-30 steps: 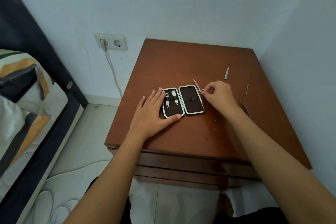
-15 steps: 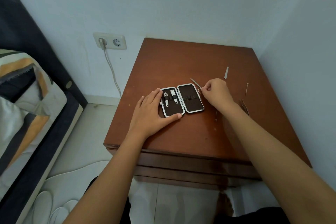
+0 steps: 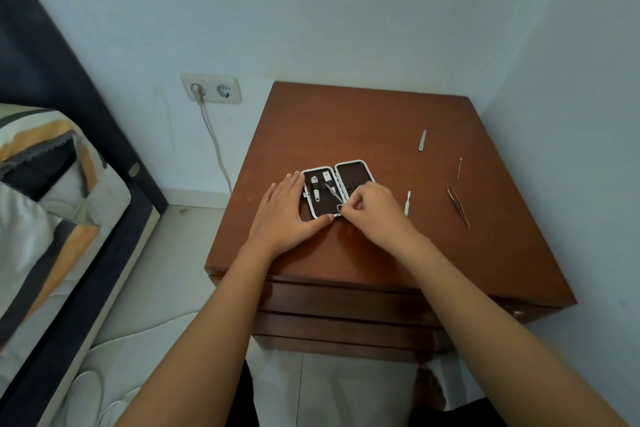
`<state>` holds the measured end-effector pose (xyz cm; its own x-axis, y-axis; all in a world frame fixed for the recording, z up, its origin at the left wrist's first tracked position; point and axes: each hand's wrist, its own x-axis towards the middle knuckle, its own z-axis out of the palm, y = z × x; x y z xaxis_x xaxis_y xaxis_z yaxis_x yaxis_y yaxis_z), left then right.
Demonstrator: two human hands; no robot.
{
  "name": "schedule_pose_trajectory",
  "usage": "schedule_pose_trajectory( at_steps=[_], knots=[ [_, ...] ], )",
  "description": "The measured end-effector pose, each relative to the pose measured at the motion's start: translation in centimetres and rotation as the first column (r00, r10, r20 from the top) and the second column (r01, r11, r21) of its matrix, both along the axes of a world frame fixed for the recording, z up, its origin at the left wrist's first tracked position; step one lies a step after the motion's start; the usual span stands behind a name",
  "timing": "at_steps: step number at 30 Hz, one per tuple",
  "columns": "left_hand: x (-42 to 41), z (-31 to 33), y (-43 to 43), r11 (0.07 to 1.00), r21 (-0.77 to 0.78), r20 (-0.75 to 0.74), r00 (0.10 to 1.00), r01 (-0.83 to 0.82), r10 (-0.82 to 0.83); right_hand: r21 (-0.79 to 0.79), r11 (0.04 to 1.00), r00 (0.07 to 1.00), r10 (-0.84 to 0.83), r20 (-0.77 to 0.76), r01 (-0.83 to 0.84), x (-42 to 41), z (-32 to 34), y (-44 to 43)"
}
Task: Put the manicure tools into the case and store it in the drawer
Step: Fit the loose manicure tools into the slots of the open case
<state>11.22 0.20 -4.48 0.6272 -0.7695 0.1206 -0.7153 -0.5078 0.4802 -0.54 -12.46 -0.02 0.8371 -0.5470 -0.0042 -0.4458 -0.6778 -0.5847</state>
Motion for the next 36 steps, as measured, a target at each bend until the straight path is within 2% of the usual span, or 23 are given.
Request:
schedule_pose_trajectory(
  at_steps=[10, 18, 21, 25, 30, 36],
  knots=[
    [0.1, 0.1, 0.2, 0.997, 0.054, 0.023, 0.999, 0.047, -0.049, -0.099, 0.994, 0.991, -0.052, -0.122, 0.040, 0.6, -0.3, 1.5],
    [0.2, 0.4, 0.4, 0.996, 0.063, 0.010, 0.997, 0.070, -0.071, -0.118, 0.989, 0.992, -0.098, -0.085, 0.087, 1.4, -1.0, 1.6],
    [0.2, 0.4, 0.3, 0.995, 0.074, 0.009, 0.997, 0.072, -0.073, -0.142, 0.988, 0.998, -0.047, 0.046, 0.053, 1.4, -1.6, 1.5],
    [0.2, 0.5, 0.4, 0.994, 0.081, 0.010, 0.997, 0.080, -0.081, -0.236, 0.970, 0.977, 0.106, 0.185, -0.061, 0.0, -2.2, 1.6],
    [0.2, 0.6, 0.4, 0.992, 0.089, 0.002, 0.996, 0.084, -0.084, -0.351, 0.921, 0.959, 0.234, 0.160, -0.166, -1.0, -3.1, 1.6],
    [0.2, 0.5, 0.4, 0.991, 0.109, 0.015, 0.996, 0.081, -0.083, -0.311, 0.936, 0.966, 0.217, 0.144, -0.164, -0.1, -3.0, 1.7]
  ],
)
